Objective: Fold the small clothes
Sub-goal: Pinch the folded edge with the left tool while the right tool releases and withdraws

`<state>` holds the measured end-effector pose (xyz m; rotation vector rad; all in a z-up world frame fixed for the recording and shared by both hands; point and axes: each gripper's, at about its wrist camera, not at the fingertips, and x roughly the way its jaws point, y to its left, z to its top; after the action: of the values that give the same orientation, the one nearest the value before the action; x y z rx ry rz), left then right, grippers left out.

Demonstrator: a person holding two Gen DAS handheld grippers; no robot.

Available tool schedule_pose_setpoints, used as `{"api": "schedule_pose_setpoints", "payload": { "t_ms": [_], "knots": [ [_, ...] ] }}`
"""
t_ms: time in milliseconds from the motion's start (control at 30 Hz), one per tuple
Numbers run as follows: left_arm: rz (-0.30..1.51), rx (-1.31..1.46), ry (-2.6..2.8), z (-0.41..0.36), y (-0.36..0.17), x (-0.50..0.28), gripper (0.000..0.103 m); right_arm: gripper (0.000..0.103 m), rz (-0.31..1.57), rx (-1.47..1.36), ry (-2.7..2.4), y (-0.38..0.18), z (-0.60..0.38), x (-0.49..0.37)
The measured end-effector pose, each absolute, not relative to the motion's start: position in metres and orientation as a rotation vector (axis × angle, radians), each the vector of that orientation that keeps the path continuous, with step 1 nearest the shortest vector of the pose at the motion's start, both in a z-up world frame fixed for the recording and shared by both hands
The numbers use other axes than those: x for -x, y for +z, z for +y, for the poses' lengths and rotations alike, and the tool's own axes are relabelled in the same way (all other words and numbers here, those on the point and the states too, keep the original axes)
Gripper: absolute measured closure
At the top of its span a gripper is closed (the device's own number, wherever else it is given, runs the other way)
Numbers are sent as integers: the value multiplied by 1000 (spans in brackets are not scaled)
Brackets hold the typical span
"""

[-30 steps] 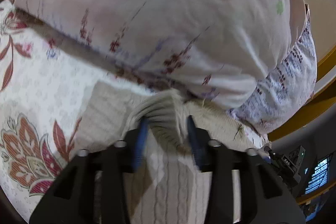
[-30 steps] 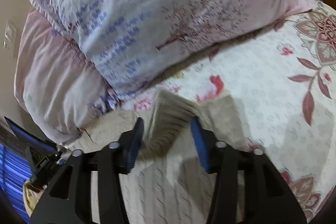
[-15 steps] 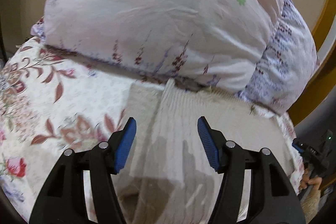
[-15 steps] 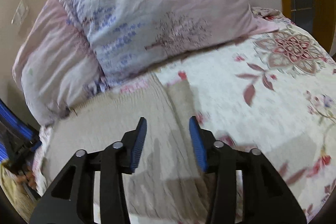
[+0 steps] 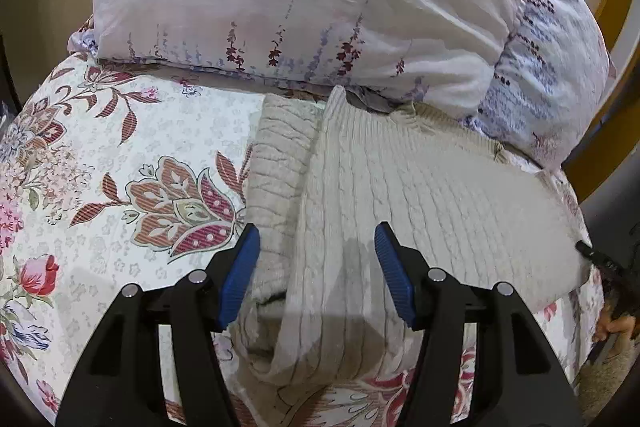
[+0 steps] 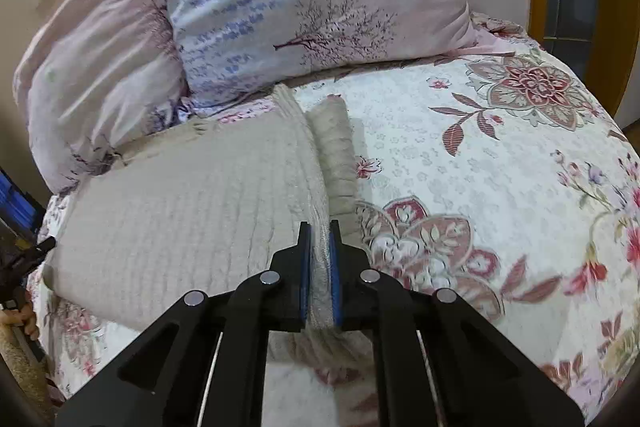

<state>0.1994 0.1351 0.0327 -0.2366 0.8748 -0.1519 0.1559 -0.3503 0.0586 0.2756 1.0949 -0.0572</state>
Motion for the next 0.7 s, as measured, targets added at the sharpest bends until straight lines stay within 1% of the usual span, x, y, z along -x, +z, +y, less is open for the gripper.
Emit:
{"api": "schedule_pose_setpoints", "payload": {
  "t_ms": [67, 233, 333, 400, 467, 533, 600, 633, 700],
  "knots": [
    [875, 227, -153, 135, 32, -196, 44, 94, 1100, -260, -68, 60, -349, -150],
    [877, 226, -154, 135, 30, -193, 44, 94, 1151, -216, -124, 41, -348, -152],
    [868, 240, -157, 138, 32, -190, 44, 91, 1149, -168, -135, 46, -339, -157],
    [864, 244, -154, 140, 34, -187, 44, 79, 1128, -159, -142, 53, -335, -158],
    [861, 249, -153, 141, 34, -183, 45, 72, 1080, -139, -123, 64, -327, -157],
    [851, 250, -150, 142, 35, -181, 53, 72, 1064, -110, -84, 69, -316, -158],
    [848, 251, -148, 143, 35, -178, 65, 72, 1066, -93, -54, 71, -308, -159],
    [849, 255, -151, 143, 34, -177, 69, 72, 1068, -89, -44, 70, -305, -160],
    [862, 282, -173, 145, 31, -176, 85, 72, 1074, -85, -31, 69, -300, -161]
  ]
}}
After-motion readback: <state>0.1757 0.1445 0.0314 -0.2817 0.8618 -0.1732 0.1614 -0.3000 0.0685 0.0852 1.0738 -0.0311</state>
